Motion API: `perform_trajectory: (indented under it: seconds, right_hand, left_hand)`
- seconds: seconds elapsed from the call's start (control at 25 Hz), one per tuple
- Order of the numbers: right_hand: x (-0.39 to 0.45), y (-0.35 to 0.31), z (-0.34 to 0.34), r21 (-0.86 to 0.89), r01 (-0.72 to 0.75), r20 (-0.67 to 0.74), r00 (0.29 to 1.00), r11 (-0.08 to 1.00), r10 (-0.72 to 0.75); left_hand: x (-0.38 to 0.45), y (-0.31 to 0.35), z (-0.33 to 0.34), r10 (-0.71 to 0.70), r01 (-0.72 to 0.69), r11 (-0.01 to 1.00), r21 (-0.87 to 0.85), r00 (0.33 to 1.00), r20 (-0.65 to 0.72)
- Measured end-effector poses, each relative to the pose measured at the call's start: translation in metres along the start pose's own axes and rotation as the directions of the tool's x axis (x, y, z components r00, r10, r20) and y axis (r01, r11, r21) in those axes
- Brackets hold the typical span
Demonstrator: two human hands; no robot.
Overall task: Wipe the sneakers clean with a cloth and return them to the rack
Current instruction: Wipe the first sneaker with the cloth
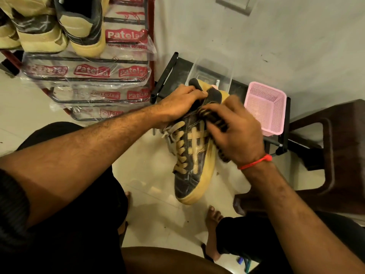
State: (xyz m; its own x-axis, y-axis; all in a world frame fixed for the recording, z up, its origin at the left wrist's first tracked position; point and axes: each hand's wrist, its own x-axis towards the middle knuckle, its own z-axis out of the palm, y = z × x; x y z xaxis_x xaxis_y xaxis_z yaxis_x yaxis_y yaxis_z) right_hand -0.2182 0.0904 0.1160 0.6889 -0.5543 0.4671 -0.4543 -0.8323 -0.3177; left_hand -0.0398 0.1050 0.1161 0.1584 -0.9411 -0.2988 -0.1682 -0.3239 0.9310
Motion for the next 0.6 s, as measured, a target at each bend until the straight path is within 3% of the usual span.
perform_trajectory:
  seconds: [0.08,0.2,0.36,0.6]
  right_hand:
    - [-0.001,0.008,-0.002,0.097,-0.118,-0.039,0.992,0.988,0.122]
    - [-0.003,0.003,0.004,0.223,-0.166,-0.069,0.980,0.961,0.185]
    - [0.000,0.013,-0.001,0.328,-0.253,-0.194,0.925,0.910,0.327]
    - [0.000,0.021,-0.007,0.345,-0.244,-0.291,0.890,0.906,0.350]
  left_hand:
    - [0.002,-0.003,-0.002,-0.035,0.034,0.998,-0.050,0.999,-0.022]
    - [0.005,-0.010,-0.002,-0.026,0.036,0.993,-0.115,0.996,0.086]
    - [0.002,-0.013,-0.002,0.104,-0.080,0.983,-0.163,0.984,0.143]
    - [-0.007,-0.017,0.007,0.301,-0.292,0.954,-0.072,0.922,0.242]
